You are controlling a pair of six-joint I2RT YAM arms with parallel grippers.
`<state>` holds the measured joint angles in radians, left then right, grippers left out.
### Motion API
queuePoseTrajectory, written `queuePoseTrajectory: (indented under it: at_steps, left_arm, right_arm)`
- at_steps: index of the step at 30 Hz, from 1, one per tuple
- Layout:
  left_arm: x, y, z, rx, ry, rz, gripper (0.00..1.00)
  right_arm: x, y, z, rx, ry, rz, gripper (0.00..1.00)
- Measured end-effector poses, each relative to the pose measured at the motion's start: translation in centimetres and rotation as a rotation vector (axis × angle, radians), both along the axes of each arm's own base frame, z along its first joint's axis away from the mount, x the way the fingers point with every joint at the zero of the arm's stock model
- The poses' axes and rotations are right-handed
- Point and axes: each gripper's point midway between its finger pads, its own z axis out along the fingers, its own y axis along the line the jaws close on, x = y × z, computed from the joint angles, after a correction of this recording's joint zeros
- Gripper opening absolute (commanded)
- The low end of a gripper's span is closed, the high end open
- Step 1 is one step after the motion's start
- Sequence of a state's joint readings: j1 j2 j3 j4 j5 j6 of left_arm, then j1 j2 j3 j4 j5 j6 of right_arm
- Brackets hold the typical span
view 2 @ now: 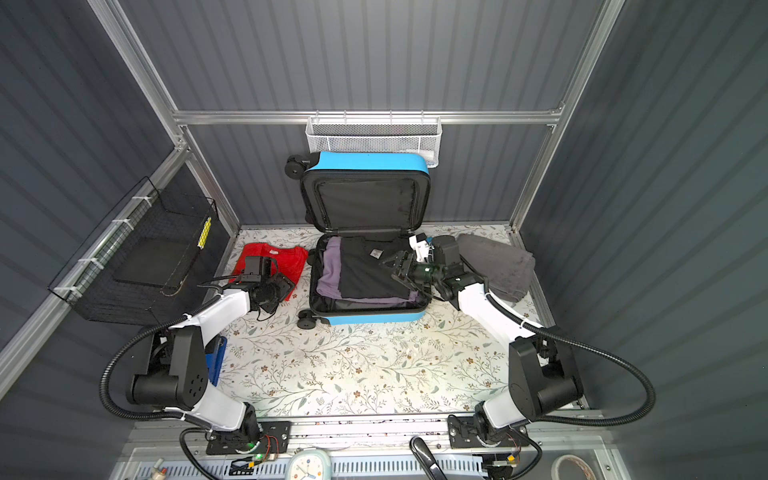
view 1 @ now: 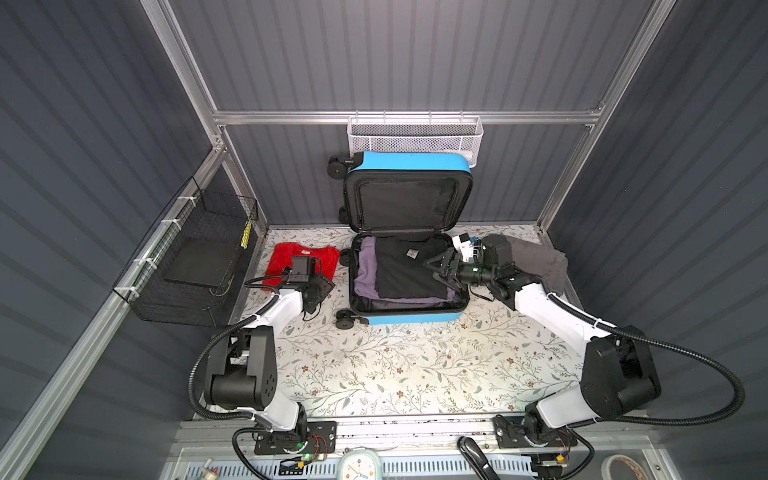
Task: Pack the luggage
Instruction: 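Move the left gripper to the red T-shirt while the right gripper withdraws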
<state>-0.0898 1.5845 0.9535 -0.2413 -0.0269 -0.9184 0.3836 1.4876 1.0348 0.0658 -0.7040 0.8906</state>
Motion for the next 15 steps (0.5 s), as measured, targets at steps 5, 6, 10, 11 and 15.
queuePoseTrajectory:
  at_steps: [5,6,10,11,15]
  left_arm:
    - [0.3,0.6,-1.8,0.0,0.032,0.02,0.75]
    - [0.4,0.8,-2.2,0.001,0.039,0.025,0.74]
    - [0.6,1.5,-3.2,0.001,0.054,0.042,0.69]
    - [0.7,1.6,-3.3,0.001,0.052,0.043,0.68]
    - [1.2,2.0,-3.9,0.0,0.048,0.054,0.61]
  right_arm:
    - [-2.0,2.0,0.3,-0.04,-0.029,0.05,0.77]
    - [-2.3,2.3,0.5,-0.048,-0.037,0.056,0.77]
    - [-3.1,2.9,0.6,-0.072,-0.053,0.066,0.77]
    - [-3.2,2.9,0.6,-0.077,-0.052,0.065,0.76]
    - [-3.3,3.0,0.3,-0.095,-0.05,0.059,0.76]
